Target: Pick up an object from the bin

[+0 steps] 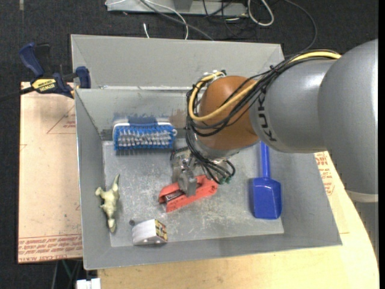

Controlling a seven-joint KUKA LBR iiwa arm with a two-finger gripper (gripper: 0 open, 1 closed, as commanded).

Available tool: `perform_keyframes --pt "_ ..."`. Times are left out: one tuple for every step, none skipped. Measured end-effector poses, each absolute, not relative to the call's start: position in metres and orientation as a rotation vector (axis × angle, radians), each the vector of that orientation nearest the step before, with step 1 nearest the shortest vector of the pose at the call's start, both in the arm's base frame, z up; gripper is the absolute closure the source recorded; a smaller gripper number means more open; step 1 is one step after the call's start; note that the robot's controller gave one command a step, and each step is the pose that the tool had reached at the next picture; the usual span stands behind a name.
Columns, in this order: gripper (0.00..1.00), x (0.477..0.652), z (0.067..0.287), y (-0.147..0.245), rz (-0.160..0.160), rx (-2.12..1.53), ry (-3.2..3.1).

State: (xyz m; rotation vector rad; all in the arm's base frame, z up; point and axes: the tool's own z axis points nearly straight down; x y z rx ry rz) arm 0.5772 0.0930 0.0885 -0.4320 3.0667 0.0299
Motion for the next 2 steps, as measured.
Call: perform_keyframes --pt "1.00 0.5744 0.0921 0.0884 0.034 -0.415 3.067" --pt "1.00 0.5804 0.0834 0.0819 0.048 -0.131 3.087"
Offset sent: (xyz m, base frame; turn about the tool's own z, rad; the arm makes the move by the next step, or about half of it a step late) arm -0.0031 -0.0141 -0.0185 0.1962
